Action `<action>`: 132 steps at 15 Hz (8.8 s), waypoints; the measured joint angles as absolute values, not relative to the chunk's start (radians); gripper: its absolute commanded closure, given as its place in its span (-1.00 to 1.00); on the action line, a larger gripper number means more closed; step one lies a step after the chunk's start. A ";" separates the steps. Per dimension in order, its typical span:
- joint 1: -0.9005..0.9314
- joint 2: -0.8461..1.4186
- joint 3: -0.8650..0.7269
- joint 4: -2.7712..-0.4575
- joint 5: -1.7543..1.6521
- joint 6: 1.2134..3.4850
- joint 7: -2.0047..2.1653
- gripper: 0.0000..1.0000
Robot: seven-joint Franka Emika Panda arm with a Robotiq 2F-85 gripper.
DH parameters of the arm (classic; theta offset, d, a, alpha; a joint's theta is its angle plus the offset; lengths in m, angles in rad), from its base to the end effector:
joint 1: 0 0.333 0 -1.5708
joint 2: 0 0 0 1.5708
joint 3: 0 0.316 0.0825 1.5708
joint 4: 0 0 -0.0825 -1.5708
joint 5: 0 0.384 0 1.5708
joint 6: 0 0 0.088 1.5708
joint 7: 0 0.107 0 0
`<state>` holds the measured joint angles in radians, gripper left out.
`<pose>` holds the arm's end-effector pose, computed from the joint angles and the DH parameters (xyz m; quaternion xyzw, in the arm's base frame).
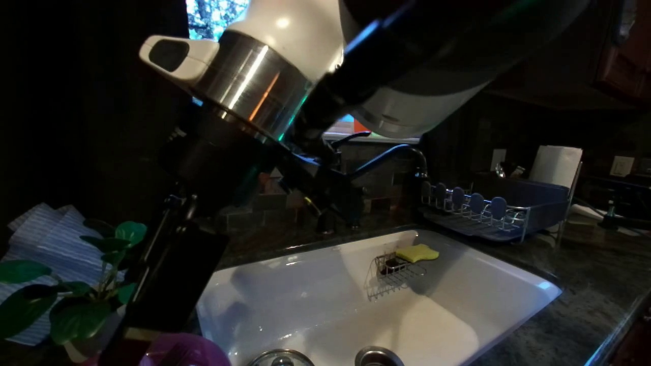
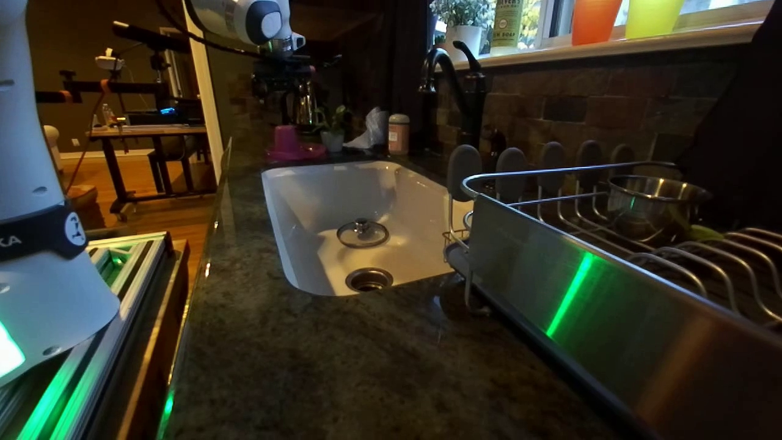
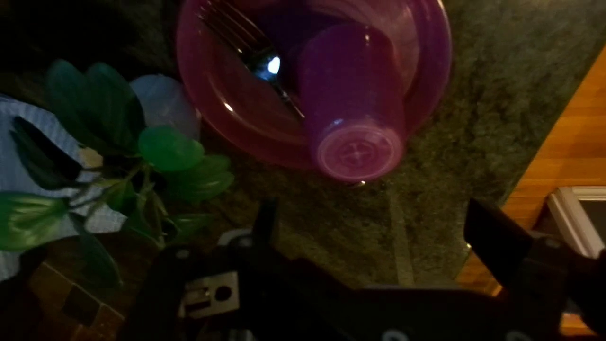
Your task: Put the purple cup inside the drying rack
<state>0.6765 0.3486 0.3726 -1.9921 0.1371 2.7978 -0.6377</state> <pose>0.3398 0.5474 0.3496 -0.7021 -0.6658 -0.2093 0.1414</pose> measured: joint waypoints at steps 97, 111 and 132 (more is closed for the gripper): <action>0.974 0.683 0.116 -1.402 -0.074 2.129 0.784 0.11; 1.018 0.136 0.132 -1.768 -0.354 1.916 1.339 -0.39; 0.826 -0.364 0.376 -1.907 -0.488 1.173 1.641 -0.39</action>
